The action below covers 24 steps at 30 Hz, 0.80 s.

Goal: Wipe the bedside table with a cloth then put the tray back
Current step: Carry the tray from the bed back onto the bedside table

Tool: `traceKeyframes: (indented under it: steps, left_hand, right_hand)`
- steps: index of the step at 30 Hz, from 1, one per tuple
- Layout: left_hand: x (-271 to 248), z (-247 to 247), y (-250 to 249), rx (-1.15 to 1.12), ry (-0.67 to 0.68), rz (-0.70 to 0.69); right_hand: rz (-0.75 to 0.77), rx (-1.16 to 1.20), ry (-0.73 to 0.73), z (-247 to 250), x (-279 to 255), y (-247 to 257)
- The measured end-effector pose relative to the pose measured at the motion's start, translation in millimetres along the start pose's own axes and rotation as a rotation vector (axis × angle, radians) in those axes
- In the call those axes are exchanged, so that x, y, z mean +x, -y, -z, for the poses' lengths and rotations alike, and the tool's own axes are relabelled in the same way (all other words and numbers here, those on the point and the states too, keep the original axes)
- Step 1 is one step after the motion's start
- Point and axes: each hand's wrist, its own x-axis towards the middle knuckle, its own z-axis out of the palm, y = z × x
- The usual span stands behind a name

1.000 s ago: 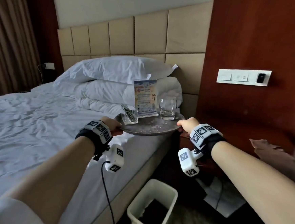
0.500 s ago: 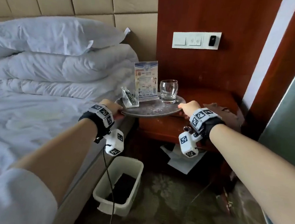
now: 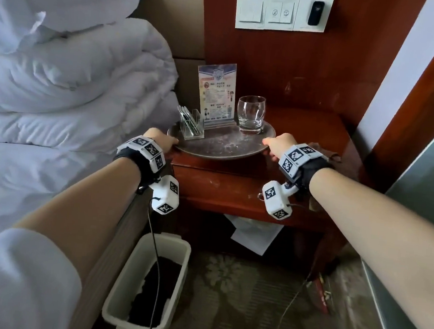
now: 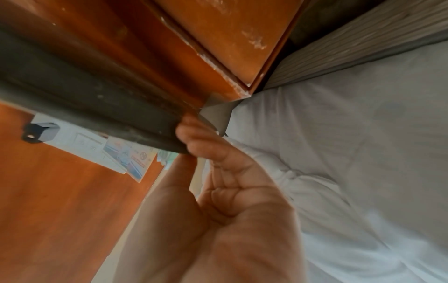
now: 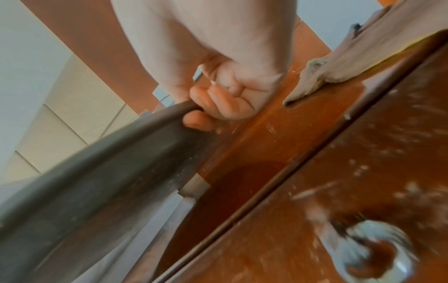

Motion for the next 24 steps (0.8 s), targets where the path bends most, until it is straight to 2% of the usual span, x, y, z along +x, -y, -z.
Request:
traceKeyframes:
  steps: [4, 14, 24]
  left_hand:
    - [32, -12, -21, -0.097, 0.05, 0.082]
    - [91, -34, -54, -0.118, 0.1, 0.068]
    - [126, -46, -63, 0.049, 0.102, 0.05]
  right_hand:
    - [-0.038, 0.004, 0.028, -6, 41, 13]
    - [-0.143, -0.003, 0.075, -19, 111, 33]
    - [-0.118, -0.084, 0.109, -21, 146, 44]
